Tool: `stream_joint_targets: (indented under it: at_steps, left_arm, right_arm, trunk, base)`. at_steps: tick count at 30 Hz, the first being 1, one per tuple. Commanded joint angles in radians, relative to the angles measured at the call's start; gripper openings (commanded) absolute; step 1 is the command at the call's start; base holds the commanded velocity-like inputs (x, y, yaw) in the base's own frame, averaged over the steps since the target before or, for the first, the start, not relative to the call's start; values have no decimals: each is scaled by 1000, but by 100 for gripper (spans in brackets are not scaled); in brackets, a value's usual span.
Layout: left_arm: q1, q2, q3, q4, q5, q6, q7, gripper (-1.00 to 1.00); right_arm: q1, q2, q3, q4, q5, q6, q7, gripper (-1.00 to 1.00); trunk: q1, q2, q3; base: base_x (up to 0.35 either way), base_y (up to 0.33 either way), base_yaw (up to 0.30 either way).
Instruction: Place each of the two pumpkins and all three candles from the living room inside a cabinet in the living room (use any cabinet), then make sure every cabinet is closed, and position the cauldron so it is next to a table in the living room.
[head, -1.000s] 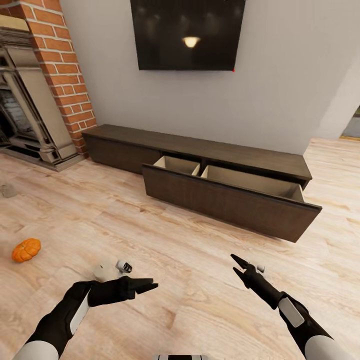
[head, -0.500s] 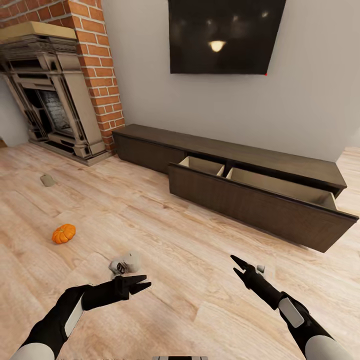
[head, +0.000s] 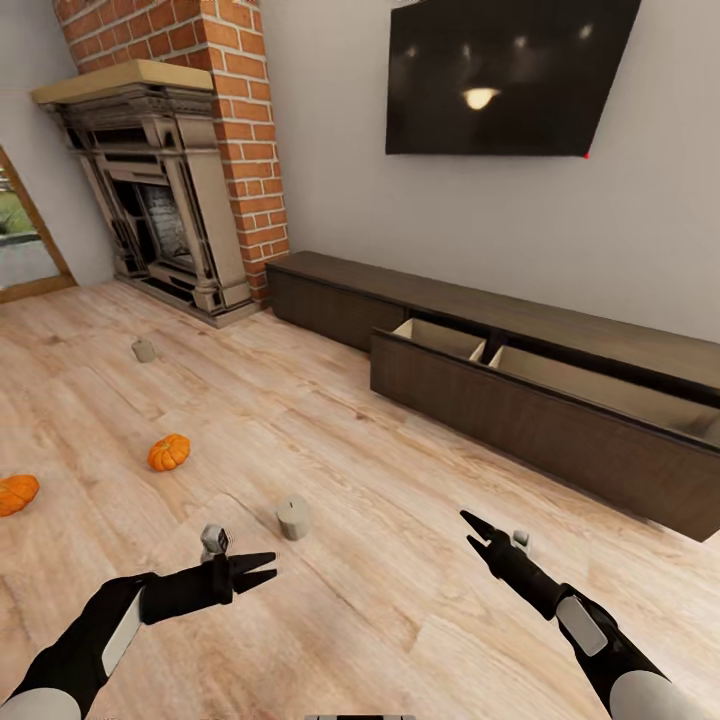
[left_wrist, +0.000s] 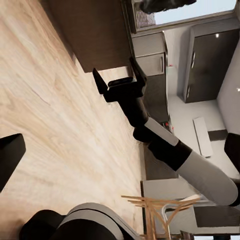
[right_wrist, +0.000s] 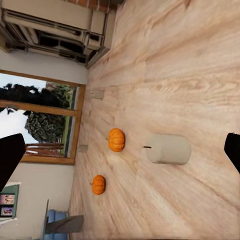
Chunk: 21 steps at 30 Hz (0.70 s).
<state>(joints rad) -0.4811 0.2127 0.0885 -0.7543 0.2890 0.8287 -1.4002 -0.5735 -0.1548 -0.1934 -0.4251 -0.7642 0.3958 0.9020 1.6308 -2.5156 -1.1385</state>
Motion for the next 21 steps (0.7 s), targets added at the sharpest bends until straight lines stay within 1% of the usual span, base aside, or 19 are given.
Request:
stream_joint_targets:
  at_steps: [1,9,10,12,13,21]
  left_arm:
    - [-1,0,0,1,2,10,1,100]
    - [-1,10,2,1,2,10,5,100]
    - [-1,11,2,2,2,10,6,100]
    - [-1,13,14,2,3,10,6,100]
    - [-1,13,56,3,1,9,8,100]
    - [-1,14,65,3,1,9,8,100]
  right_arm:
    - [0,0,-1,0,-6,8,1,100]
    - [0,0,-1,0,-4,6,2,100]
    - [0,0,-1,0,-4,6,3,100]
    - [0,0,-1,0,-5,5,6,100]
    - [0,-1,-1,0,-5,6,5,100]
    - [0,0,-1,-1,-4,3,5,100]
  trunk:
    - [0,0,0]
    - [0,0,7]
    - [0,0,7]
    - [0,0,8]
    - [0,0,8]
    - [0,0,8]
  base:
    - [0,0,233]
    - [0,0,220]
    - [0,0,94]
    - [0,0,40]
    - [0,0,4]
    - [-8,25,1]
